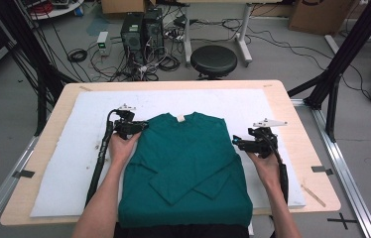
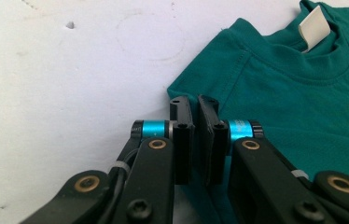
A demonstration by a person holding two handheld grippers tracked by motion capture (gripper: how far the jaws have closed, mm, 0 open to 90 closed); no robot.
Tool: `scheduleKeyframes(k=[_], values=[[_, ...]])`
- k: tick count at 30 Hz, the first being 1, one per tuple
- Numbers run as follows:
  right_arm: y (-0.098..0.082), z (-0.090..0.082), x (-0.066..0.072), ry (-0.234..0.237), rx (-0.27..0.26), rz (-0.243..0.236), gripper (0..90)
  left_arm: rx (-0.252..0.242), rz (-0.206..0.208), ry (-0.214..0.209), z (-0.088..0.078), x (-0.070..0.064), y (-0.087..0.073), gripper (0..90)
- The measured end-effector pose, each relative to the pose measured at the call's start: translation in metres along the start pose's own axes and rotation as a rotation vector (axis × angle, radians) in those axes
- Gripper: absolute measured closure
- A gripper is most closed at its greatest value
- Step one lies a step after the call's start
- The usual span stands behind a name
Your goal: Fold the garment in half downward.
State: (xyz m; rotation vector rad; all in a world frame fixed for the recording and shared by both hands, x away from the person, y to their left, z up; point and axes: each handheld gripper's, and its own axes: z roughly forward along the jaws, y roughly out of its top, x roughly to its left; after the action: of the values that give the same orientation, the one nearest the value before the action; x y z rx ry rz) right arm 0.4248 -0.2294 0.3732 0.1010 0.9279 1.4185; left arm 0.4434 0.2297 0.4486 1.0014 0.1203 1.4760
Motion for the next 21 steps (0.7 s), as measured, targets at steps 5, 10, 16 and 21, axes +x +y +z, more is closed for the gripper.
scheduleKeyframes(k=[5, 10, 16, 21], values=[[0.020, 0.020, -0.003, 0.013, 0.031, 0.006, 28.0, 0.001, 0.009, 0.007, 0.000, -0.001, 0.000, 84.6], [0.035, 0.042, -0.005, 0.024, 0.056, 0.002, 29.9, 0.001, 0.014, 0.011, 0.000, -0.002, 0.000, 84.5], [0.039, 0.069, -0.006, 0.021, 0.085, -0.002, 32.2, -0.003, 0.018, 0.014, 0.000, -0.002, 0.000, 84.5], [0.042, 0.080, -0.010, 0.036, 0.099, 0.019, 34.1, -0.002, 0.021, 0.017, 0.000, -0.002, 0.000, 84.5]])
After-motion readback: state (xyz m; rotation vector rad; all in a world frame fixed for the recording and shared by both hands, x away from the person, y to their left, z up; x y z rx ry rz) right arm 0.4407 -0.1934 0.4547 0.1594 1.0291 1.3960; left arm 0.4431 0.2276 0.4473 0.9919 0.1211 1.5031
